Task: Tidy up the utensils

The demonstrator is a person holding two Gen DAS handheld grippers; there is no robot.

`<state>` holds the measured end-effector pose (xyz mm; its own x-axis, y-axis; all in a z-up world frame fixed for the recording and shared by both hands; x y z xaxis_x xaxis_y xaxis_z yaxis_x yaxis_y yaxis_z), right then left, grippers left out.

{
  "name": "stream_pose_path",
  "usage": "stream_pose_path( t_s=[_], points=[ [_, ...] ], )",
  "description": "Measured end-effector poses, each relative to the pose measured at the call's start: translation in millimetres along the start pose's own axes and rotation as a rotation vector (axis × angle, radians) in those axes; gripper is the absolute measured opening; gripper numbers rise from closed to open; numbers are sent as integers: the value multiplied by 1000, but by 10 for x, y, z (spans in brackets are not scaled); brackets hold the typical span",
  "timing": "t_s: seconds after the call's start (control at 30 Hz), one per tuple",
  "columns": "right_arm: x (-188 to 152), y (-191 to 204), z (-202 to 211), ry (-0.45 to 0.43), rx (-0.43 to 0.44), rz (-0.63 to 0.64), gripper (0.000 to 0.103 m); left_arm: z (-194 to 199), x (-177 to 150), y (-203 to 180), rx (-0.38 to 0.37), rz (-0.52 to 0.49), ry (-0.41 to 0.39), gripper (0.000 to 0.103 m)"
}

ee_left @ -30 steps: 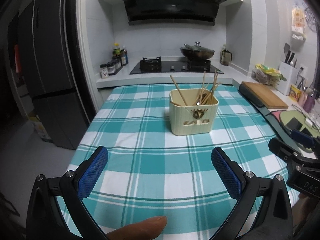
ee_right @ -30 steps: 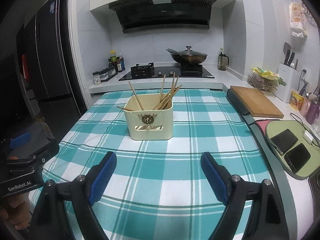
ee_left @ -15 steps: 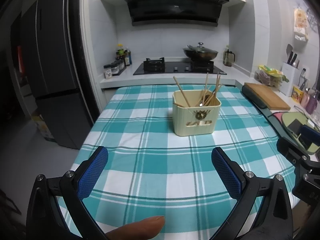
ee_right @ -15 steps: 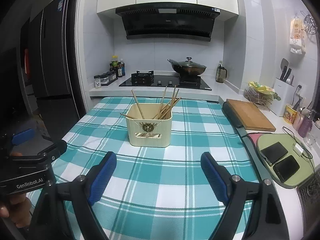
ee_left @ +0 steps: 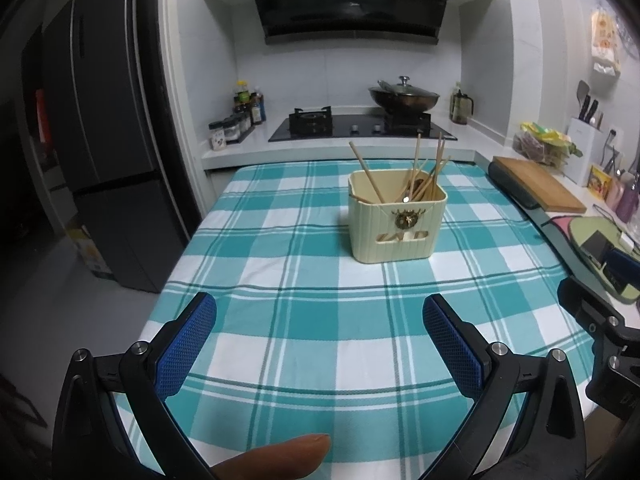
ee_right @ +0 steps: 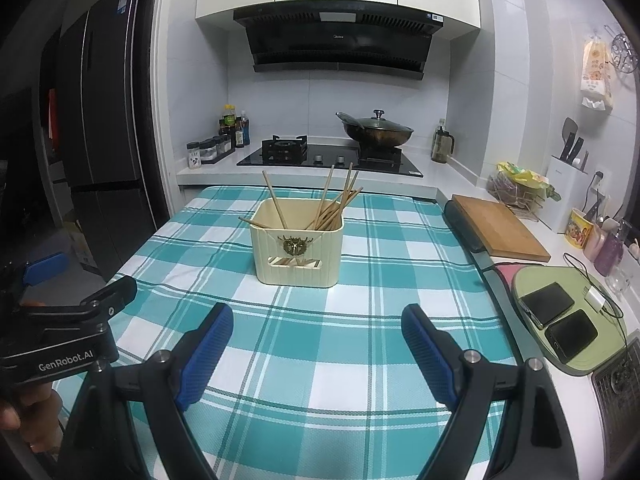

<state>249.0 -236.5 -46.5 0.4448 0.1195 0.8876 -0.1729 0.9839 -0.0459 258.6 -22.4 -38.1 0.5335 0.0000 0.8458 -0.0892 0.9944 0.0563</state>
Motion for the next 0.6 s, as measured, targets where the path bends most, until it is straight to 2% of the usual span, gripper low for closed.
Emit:
stream_pose_path(
  t_s=[0.6],
  points=[
    [15, 26, 36, -6, -9, 23, 88, -8, -34, -13, -6, 2, 8, 103]
  ],
)
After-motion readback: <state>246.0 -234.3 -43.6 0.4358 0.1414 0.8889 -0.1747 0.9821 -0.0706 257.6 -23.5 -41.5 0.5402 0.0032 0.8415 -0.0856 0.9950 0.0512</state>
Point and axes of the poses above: each gripper's, at about its wrist camera, not at the fingertips, and z roughly against the way its jaws point, y to its left, x to its top, the point moved 8 cm from there along -z, roughly the way its jaws point, and after that the axes turned 4 degrees about -y, right-handed, at the moved point
